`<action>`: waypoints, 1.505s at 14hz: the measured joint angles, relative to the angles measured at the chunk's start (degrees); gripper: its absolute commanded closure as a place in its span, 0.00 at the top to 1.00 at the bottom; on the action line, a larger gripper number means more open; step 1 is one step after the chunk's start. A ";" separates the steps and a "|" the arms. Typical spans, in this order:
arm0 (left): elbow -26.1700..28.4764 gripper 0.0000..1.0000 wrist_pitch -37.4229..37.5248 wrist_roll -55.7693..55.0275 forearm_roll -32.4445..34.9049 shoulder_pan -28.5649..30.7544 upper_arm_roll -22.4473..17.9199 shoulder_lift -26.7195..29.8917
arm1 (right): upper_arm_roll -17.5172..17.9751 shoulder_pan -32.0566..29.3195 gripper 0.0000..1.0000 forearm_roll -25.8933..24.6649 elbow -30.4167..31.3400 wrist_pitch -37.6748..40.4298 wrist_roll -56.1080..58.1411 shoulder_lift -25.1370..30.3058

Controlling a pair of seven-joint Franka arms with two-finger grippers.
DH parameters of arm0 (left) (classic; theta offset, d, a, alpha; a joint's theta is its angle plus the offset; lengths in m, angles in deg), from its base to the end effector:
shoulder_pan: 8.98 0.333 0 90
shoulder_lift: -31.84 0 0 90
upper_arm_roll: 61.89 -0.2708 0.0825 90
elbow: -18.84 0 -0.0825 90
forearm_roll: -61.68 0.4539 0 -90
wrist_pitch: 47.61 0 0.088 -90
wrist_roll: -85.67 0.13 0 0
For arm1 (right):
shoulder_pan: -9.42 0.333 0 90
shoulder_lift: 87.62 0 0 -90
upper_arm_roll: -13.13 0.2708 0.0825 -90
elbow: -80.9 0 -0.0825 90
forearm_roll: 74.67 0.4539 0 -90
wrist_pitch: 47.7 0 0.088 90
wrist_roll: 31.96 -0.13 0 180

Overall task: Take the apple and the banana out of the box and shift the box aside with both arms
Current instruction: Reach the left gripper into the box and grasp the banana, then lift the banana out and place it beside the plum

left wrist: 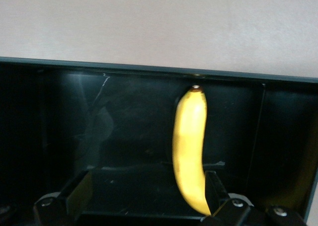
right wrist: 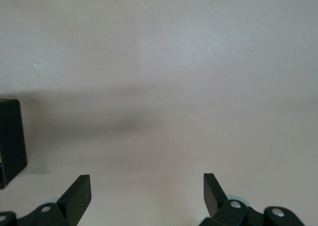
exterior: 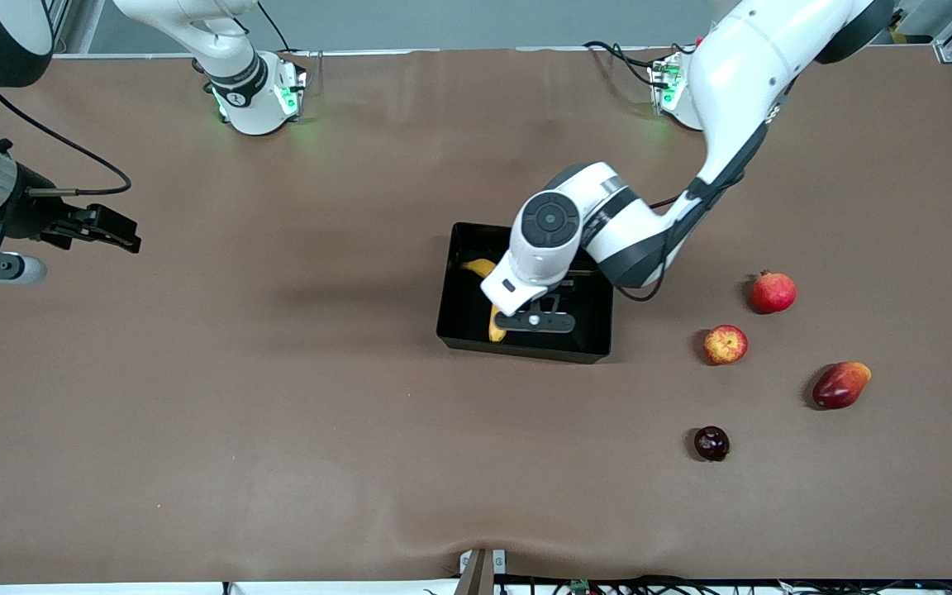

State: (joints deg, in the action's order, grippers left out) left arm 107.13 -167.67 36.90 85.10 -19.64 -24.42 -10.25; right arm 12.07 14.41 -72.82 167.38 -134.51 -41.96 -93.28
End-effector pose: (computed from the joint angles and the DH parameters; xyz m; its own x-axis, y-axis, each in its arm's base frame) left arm 0.5347 -0.4977 0.1906 0.9950 -0.0778 -0.0626 -0.0754 -0.9964 0.0394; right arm 0.6392 0.0487 0.5223 0.9898 -0.1043 -0.0967 -0.1061 -0.9943 -0.0139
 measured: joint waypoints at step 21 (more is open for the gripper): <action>-2.26 0.00 -11.06 -6.89 2.37 -12.54 -11.01 -7.02 | 0.40 0.88 1.00 1.27 -1.06 -0.51 -3.28 -2.68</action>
State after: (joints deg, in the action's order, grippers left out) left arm 104.87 -178.73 30.01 87.47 -32.18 -35.42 -17.27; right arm 12.47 15.29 -71.55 166.32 -135.01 -45.24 -95.96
